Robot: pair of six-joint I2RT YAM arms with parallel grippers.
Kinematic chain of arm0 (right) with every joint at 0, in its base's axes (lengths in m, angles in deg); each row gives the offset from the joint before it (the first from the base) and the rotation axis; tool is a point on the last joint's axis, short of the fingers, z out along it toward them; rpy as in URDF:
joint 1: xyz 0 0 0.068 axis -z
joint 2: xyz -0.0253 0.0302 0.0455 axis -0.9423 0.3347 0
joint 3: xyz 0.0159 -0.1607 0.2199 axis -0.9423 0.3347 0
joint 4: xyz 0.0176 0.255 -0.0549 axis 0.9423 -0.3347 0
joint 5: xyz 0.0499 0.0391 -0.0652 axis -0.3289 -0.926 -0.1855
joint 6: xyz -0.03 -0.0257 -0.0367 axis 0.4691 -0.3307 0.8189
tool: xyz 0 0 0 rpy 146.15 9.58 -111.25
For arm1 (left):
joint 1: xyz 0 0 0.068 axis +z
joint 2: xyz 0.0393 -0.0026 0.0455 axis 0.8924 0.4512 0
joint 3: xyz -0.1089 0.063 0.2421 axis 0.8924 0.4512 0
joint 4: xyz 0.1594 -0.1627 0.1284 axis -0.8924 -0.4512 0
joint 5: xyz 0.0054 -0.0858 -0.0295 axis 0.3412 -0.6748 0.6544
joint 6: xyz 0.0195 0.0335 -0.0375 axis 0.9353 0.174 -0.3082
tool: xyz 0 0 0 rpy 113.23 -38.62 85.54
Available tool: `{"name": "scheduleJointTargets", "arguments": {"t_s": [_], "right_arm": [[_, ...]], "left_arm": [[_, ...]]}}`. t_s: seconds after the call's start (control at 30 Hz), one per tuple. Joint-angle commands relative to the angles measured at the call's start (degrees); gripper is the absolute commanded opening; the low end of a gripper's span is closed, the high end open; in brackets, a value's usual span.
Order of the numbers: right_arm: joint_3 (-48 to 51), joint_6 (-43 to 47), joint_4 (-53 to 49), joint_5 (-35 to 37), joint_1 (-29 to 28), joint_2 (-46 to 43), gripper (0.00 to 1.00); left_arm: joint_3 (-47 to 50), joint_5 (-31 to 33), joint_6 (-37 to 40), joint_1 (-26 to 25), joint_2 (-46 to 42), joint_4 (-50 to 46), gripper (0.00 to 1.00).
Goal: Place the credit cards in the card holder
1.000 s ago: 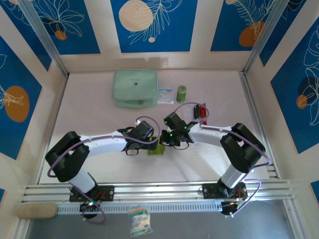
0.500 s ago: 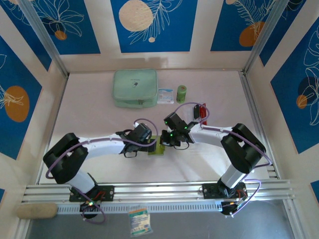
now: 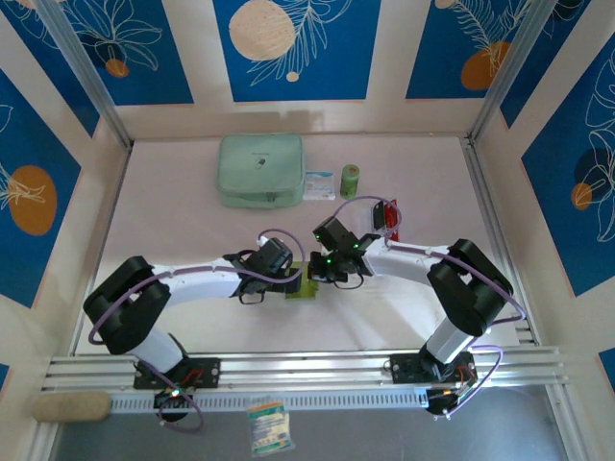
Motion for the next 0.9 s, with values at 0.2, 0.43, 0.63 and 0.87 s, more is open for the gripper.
{"name": "scheduleJointTargets", "arguments": {"t_s": [0.2, 0.43, 0.63, 0.87], "right_arm": [[-1.8, 0.9, -0.4, -2.1, -1.5, 2.4, 0.00], [-2.3, 1.5, -0.2, -2.3, -2.7, 3.6, 0.00], [-2.7, 1.8, -0.8, -1.8, -3.0, 3.4, 0.00], [-3.5, 2.1, -2.2, 0.3, -3.2, 1.0, 0.00]], "left_arm": [[1.8, -0.3, -0.1, 0.0, 3.0, -0.7, 1.00], [1.9, -0.3, -0.2, 0.0, 3.1, -0.3, 1.00], [1.9, -0.4, -0.3, -0.1, 3.2, -0.3, 1.00], [2.0, -0.5, -0.3, -0.1, 3.3, -0.2, 1.00]]}}
